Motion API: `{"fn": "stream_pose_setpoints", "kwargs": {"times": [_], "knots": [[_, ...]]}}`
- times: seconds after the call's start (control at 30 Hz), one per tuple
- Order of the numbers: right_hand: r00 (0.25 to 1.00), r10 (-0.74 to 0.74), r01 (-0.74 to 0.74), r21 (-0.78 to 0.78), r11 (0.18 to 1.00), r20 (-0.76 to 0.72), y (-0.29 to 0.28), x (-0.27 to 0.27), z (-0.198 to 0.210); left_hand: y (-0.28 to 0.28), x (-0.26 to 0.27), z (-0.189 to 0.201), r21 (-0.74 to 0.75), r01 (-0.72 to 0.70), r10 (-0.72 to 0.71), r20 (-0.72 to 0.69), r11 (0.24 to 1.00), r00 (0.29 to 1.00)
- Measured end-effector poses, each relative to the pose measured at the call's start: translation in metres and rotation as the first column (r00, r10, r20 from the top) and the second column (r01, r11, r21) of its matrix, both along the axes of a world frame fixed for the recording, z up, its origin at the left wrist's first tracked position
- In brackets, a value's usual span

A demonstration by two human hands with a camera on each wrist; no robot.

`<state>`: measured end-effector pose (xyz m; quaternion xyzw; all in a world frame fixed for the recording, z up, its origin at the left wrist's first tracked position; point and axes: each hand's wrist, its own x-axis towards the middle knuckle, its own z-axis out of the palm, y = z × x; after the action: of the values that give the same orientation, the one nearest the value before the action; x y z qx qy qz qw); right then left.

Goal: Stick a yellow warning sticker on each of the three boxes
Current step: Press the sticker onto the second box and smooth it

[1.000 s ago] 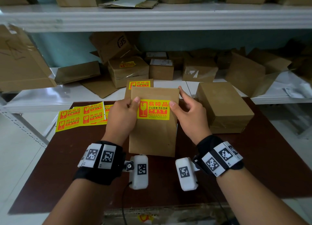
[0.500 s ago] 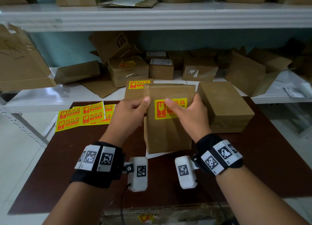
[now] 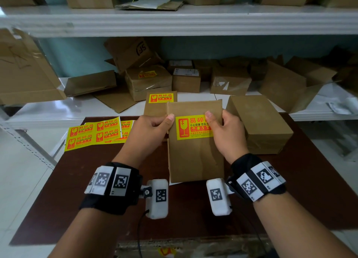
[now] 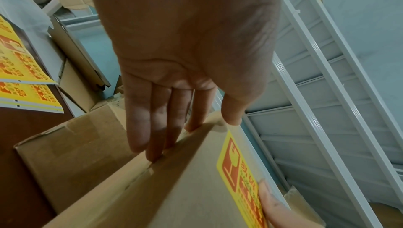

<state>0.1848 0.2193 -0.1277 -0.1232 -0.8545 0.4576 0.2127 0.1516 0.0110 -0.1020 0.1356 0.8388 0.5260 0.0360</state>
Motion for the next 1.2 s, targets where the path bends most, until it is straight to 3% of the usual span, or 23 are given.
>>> {"fn": "stream_pose_setpoints", "kwargs": {"times": [0.2,0.33,0.57,0.83,1.2], "knots": [[0.999,0.051,-0.051,0.033,0.998,0.013,0.005,0.000,0.004,-0.004,-0.008,-0.005,-0.165,0.051,-0.058,-0.039,0.985,0.998],[0.995,0.080,-0.082,0.027,0.996,0.067,0.006,0.000,0.005,-0.005,-0.012,-0.009,-0.198,0.039,-0.050,-0.052,0.980,0.997],[0.988,0.055,-0.070,0.099,0.993,0.144,-0.005,0.002,0.003,-0.001,-0.012,-0.010,-0.145,0.004,-0.019,-0.099,0.989,0.995],[0.979,0.205,-0.203,-0.120,0.972,0.008,0.009,-0.003,0.004,-0.002,-0.009,-0.008,-0.125,-0.013,0.005,-0.061,0.992,0.998],[0.977,0.214,-0.211,-0.133,0.968,0.012,0.013,0.000,0.013,0.005,-0.007,-0.004,0.003,-0.037,0.037,0.008,0.999,0.999]]}}
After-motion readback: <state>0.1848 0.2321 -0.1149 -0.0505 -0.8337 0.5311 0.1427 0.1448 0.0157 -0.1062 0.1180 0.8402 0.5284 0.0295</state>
